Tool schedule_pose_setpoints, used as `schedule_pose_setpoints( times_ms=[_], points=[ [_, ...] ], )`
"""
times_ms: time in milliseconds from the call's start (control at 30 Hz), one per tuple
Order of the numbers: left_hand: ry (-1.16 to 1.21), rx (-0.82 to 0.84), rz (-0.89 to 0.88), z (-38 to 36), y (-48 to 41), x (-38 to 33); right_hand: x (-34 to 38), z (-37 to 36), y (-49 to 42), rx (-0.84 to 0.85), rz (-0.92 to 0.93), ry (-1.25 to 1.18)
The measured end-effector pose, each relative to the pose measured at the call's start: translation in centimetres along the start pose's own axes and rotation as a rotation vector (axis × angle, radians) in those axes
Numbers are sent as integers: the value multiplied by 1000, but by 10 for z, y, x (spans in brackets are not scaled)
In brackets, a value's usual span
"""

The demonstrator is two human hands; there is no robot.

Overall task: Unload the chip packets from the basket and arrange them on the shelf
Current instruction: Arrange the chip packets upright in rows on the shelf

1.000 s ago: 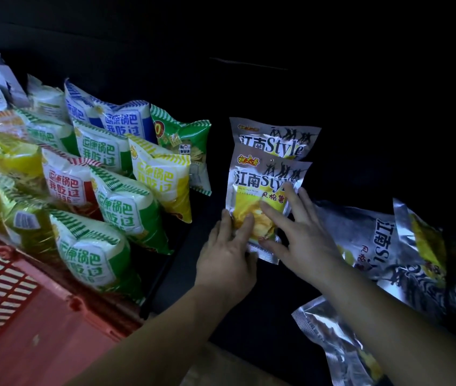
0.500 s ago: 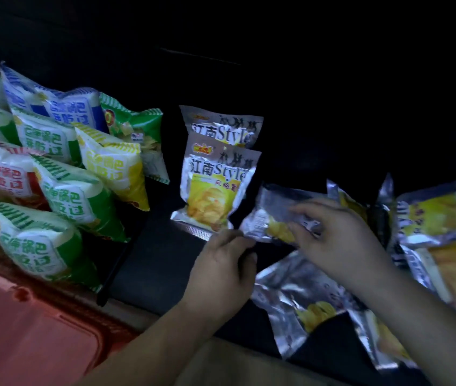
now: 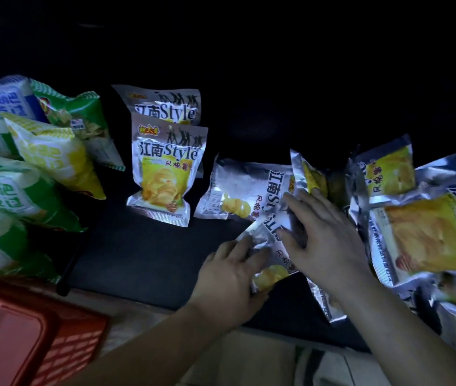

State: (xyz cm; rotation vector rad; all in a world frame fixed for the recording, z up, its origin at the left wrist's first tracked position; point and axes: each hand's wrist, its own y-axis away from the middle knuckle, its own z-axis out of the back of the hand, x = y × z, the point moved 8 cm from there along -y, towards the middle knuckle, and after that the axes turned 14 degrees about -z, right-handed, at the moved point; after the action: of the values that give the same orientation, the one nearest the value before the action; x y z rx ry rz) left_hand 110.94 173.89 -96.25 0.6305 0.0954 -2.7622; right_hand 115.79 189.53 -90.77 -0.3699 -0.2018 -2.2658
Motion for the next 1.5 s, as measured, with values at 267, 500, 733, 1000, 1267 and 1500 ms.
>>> schedule_pose_setpoints(
  times_ms=[267,500,733,1000,1267,1500],
  points=[
    [542,-333,97,58,34,21,0,30,3,-132,-64,-253],
    [1229,-508,320,89,55,61,78,47,9,5,-61,-773],
    [1753,-455,372,88,58,69,119,-28,25,561,-320,-1100],
    [1186,-705,451,99,83,125,123,-42,19,389,-312,-1006],
    [629,-524,506,115,99,177,178,-75,10,362,7,-761],
    [82,-451,470,130,104,178,191,-109,-2,544,39,-641]
  ],
)
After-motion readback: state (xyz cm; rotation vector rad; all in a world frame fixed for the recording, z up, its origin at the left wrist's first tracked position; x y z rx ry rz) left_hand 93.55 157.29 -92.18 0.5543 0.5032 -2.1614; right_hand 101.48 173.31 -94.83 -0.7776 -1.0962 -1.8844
